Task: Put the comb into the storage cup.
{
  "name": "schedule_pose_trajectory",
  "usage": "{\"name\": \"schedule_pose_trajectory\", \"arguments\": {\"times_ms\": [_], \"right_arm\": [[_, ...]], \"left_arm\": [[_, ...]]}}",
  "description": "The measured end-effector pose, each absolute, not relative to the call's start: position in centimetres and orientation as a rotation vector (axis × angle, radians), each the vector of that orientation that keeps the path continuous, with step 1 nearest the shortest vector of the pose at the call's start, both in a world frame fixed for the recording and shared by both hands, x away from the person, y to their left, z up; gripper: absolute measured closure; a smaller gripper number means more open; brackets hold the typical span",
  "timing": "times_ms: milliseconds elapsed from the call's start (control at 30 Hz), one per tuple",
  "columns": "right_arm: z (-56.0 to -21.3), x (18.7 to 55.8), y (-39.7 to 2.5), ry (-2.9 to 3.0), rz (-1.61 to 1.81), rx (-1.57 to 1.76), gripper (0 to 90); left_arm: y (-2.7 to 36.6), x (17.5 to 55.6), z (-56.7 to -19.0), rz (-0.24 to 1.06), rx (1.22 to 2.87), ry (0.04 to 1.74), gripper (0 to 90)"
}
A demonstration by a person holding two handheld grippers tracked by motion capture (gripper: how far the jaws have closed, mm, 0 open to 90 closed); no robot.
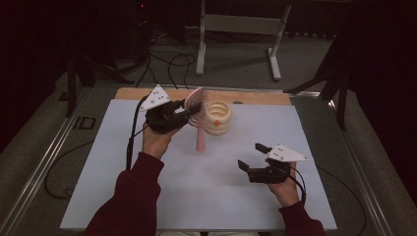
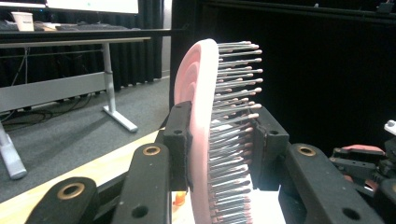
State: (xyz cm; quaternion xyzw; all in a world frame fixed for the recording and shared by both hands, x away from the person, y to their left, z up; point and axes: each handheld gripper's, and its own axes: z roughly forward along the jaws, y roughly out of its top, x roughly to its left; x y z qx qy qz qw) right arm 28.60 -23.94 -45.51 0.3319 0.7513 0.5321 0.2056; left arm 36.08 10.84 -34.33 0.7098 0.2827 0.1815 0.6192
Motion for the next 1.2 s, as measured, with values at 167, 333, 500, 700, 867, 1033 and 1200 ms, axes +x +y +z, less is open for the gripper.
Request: {"name": "schedule_pose_trajectory", "arguments": {"times_ms": [167,333,500,700,867,1033,1200], "right_arm": [[-45.9,27.9,-25.0,2.026,1.470,0.938,10.7],[-46.6,27.2,-25.7,1.997,1.486,0.918,10.7],[-47.0,26.7,-26.3,1.971,1.486,0.934,10.5],[-47.5,26.0,-27.4,1.946,1.469,0.964,10.2],[-48.0,25.7,-28.1,1.937,1.475,0.991,10.0],[-48.2,25.7,-28.2,1.930,1.477,0.999,10.0],[-48.3,25.4,-28.1,1.956,1.475,0.986,10.0]], "left_arm": [[11.0,36.5,-33.9,0.427,1.630,0.655,65.7],[11.0,36.7,-33.4,0.445,1.648,0.648,65.7],[11.0,36.8,-33.1,0.454,1.651,0.643,65.7],[11.0,37.1,-33.0,0.464,1.660,0.649,65.7],[10.8,37.5,-33.0,0.472,1.658,0.659,65.7],[10.4,37.9,-32.8,0.481,1.669,0.661,65.7],[10.2,38.1,-32.7,0.488,1.674,0.671,65.7]]}}
